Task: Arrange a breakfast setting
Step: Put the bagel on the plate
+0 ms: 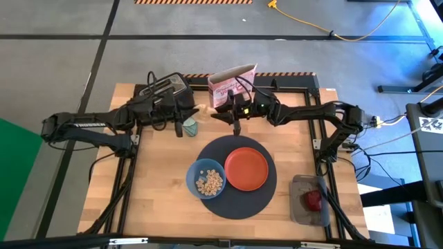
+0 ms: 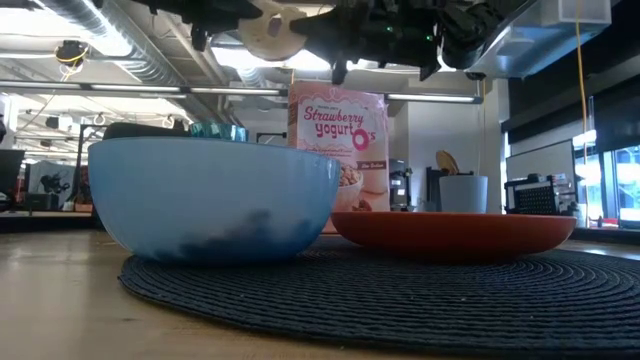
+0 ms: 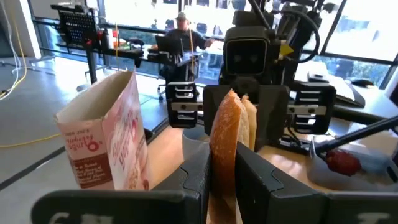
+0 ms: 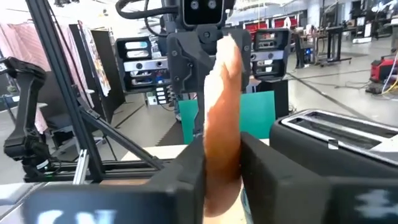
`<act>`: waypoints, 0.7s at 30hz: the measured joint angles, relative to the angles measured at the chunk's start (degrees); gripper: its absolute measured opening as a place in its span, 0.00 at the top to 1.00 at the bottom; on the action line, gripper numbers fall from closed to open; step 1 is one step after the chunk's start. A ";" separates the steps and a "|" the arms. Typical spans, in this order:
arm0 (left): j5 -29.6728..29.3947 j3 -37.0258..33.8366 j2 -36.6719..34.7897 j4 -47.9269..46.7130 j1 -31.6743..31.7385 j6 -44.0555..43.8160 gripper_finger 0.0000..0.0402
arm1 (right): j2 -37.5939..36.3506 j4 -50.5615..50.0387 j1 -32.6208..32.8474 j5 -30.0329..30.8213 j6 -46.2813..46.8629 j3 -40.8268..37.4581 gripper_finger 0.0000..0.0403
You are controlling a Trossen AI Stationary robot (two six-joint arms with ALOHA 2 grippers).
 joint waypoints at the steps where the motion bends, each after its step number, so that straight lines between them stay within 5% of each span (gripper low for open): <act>1: 0.00 0.00 0.14 0.45 0.00 0.00 0.87 | -0.02 0.18 -0.02 0.06 -0.21 0.00 0.83; 11: -0.18 0.00 2.40 1.38 -0.09 0.18 0.85 | -0.30 -1.86 -0.05 0.05 -0.40 -0.09 0.88; 21: 0.27 0.00 2.51 -0.53 -2.11 2.53 0.55 | -4.75 -12.48 0.00 -0.56 -1.27 -0.07 0.88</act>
